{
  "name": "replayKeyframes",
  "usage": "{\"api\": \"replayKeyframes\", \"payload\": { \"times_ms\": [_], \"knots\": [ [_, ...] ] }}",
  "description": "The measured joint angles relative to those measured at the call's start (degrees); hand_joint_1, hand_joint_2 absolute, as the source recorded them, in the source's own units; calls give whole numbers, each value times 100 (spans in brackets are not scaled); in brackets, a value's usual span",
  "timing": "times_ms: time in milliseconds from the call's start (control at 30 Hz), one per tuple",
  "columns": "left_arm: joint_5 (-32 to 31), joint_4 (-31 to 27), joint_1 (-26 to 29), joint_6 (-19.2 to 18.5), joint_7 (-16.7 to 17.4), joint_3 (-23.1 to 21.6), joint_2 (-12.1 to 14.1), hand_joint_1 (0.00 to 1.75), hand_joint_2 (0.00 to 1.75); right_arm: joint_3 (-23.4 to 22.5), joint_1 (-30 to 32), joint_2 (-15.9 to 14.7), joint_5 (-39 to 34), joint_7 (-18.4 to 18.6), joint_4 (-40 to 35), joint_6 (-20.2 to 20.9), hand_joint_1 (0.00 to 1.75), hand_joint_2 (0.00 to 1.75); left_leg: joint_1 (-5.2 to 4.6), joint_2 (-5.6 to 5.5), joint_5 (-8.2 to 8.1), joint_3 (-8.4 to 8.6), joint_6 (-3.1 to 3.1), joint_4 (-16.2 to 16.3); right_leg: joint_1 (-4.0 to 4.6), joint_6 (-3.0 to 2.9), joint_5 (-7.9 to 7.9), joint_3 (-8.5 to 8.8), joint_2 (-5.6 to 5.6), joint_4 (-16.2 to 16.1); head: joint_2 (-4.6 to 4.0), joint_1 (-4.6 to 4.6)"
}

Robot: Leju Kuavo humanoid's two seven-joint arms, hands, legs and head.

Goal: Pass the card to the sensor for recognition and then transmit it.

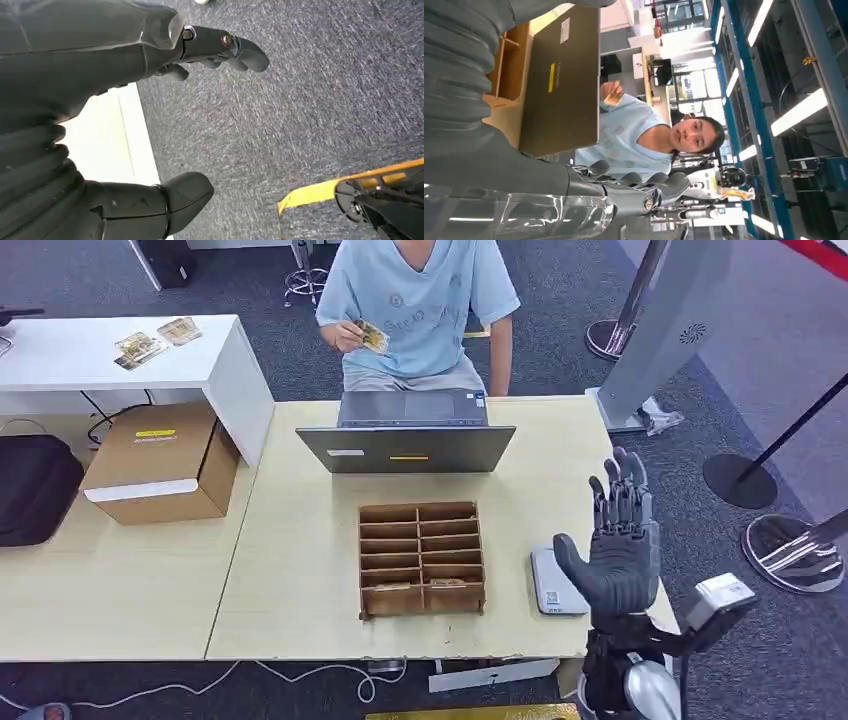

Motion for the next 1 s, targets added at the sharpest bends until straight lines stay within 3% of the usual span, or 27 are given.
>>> {"api": "replayKeyframes", "payload": {
  "times_ms": [100, 267, 500, 800, 1000],
  "knots": [
    [-64, 0, -1, 7, 0, -33, 0, 0, 175, 9, -200, 41, 1100, 30, 0, -456, 0, 175, -1, 0, 3, -1, -5, 0, 0, -1, 1, 0, 1, 3, 0, 0],
    [-274, 0, -13, 2, -15, -96, 2, 0, 175, 267, -859, 179, 3321, 455, 57, -1098, 0, 175, 1, 2, 9, 1, -12, 0, 0, -8, 6, -1, 2, 6, 0, 0],
    [-442, 0, -44, -2, -59, -173, 31, 0, 175, 1113, -2296, 324, 6308, 1106, 761, -1835, 0, 175, 2, 2, 26, 0, -26, 0, 0, -17, 13, -8, 4, 17, 0, 0],
    [-590, 0, -77, -9, -219, -175, 81, 0, 175, 1906, -4571, 918, 7614, 1880, 2665, -1611, 0, 175, 6, -1, 45, -5, -34, 0, 4, -34, 25, -18, 1, 29, 0, 0],
    [-667, 0, -98, -42, -273, -175, 92, 0, 175, 2192, -5556, 1314, 8375, 2291, 4106, -1307, 0, 175, 7, -4, 47, -6, -33, 0, 5, -36, 26, -19, -1, 29, 0, 2]
  ]
}}
